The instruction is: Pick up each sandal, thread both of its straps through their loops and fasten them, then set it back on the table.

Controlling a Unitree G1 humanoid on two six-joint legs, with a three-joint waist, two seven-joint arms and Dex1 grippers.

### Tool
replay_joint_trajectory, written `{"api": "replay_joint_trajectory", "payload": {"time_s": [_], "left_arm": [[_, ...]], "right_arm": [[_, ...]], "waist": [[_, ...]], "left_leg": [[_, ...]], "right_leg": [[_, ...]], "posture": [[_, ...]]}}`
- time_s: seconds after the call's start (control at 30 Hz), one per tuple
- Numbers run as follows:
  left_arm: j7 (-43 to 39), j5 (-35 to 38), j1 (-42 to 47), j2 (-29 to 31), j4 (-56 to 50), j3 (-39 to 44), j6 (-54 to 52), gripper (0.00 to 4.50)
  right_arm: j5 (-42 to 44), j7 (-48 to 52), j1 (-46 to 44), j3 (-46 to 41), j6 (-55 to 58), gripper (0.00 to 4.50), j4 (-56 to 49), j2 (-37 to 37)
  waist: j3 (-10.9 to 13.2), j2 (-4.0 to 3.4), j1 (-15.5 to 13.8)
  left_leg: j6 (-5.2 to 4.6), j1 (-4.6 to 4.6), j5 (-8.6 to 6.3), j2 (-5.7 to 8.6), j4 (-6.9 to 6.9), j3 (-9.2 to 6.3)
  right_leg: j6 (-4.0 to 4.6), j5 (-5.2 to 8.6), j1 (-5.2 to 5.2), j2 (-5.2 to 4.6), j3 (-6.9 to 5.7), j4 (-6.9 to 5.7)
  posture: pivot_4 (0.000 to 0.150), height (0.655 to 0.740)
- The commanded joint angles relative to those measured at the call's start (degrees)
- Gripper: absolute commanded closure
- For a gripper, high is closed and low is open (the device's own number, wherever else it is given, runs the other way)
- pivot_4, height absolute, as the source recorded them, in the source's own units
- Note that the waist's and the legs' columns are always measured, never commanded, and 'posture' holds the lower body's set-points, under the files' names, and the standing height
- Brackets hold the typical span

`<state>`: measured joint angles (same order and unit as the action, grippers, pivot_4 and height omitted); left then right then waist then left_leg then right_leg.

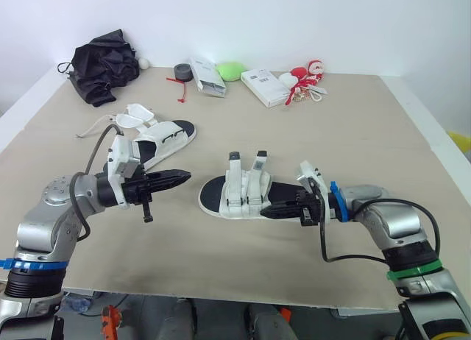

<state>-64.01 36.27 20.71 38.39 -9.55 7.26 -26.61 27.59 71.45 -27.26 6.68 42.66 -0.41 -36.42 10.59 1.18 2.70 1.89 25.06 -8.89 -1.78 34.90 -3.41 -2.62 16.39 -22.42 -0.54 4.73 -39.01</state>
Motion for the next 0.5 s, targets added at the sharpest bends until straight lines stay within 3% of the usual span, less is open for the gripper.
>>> {"api": "replay_joint_trajectory", "payload": {"time_s": [0.03,0.27,0.37,0.5], "left_arm": [[0.1,1.4,0.3,0.2,-0.8,1.1,-0.2,4.50],[2.0,1.9,0.7,-2.9,1.4,0.7,-0.8,4.50],[4.8,1.1,1.6,-5.1,2.6,0.9,0.0,4.50],[7.5,-0.6,2.9,-7.5,4.6,0.4,1.0,4.50]], "right_arm": [[3.5,-4.5,2.6,-4.0,2.3,4.42,-4.3,1.3],[7.3,-20.9,1.7,-18.3,6.5,4.42,-8.8,3.1],[3.4,-33.4,-0.9,-23.9,7.0,4.42,-6.6,3.1],[-4.2,-52.7,-7.1,-28.5,9.3,4.42,3.9,4.0]], "waist": [[0.0,0.00,0.0],[0.0,0.03,-0.3],[0.0,0.03,-0.3],[0.0,0.03,-0.2]], "left_leg": [[0.03,-0.01,0.02,0.00,0.00,0.00],[0.43,0.03,0.26,0.04,0.01,0.00],[0.60,0.04,0.36,0.11,0.01,0.03],[0.62,0.02,0.42,0.12,0.01,0.09]], "right_leg": [[0.00,-0.01,0.01,0.00,0.00,0.00],[-0.08,-0.15,0.00,-0.04,0.01,0.00],[-0.17,-0.20,0.00,-0.14,0.04,0.00],[-0.14,-0.31,-0.04,-0.13,0.09,0.01]], "posture": [[0.150,0.7380],[0.150,0.7380],[0.150,0.7380],[0.150,0.7380]]}}
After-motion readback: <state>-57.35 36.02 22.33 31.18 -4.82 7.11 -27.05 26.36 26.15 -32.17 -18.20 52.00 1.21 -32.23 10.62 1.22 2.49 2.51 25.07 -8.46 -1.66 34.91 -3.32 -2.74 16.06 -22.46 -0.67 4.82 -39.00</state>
